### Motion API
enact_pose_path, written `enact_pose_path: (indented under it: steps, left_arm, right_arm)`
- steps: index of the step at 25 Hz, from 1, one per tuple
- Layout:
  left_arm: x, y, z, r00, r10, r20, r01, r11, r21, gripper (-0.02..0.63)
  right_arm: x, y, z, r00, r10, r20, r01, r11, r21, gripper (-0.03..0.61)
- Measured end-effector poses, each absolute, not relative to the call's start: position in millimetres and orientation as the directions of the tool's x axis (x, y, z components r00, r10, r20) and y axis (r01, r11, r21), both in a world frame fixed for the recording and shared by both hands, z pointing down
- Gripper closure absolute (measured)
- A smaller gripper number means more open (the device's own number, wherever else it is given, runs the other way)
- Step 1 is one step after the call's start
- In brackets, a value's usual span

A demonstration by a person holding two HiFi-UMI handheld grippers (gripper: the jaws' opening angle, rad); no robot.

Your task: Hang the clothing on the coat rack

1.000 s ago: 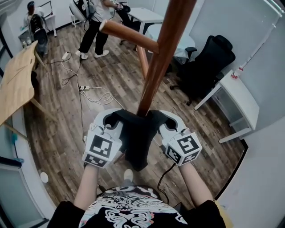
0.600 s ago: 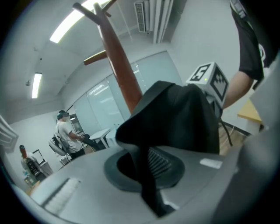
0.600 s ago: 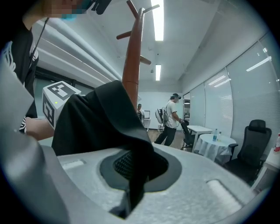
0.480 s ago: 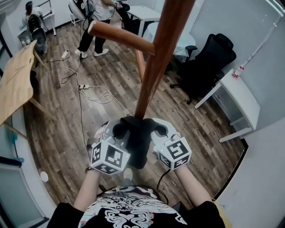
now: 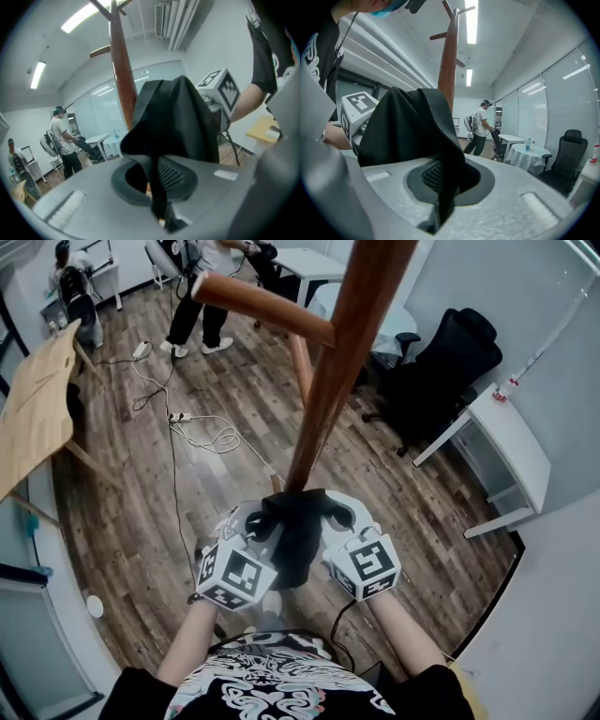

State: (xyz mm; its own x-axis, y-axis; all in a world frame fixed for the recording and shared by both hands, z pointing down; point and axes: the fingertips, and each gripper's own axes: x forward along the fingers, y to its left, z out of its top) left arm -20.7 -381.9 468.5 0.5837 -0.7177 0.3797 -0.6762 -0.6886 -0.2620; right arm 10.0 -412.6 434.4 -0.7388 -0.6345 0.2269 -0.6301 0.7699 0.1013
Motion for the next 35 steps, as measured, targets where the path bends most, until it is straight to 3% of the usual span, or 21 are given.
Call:
enact_pose_path:
  steps: [13,20,24,27,35]
  left_arm:
    - [-12.4,-348.4,484.6,0.654,-0.651,0.385,-0.652,-0.743,-0.15,0.615]
    - [-21.1,-350.0,478.4,0.627,-0.682,0.377,-0.685,-0.713,-0.151,0.614]
    - [-23.1,-347.2,474.8,0.615,-0.69,0.382,-0.698,-0.701,-0.142,0.567]
    - [-24.8,-344.7,472.0,0.603,-0.7,0.383,-0.712,-0.688,-0.137,0.549]
    - [-44.0,-342.6,442.1,0.559,-0.774,0.298,-0.776,-0.615,-0.141,0.395]
  right_arm:
    - [15.5,-393.7,447.0,-0.697,-0.666,0.265,-0.665,0.739,0.108,0.566]
    - [26.2,-394.7,439.6,-0.644,-0.725,0.244,-0.723,0.681,0.115,0.565]
    - [29.0,-388.8,438.0,-0.641,-0.725,0.251,-0.727,0.679,0.101,0.501]
    - [36.6,-386.7,435.1,-0.632,-0.732,0.254,-0.735,0.67,0.101,0.491]
    - [50.2,-374.4,422.1,-0.594,-0.773,0.223,-0.77,0.627,0.121,0.491]
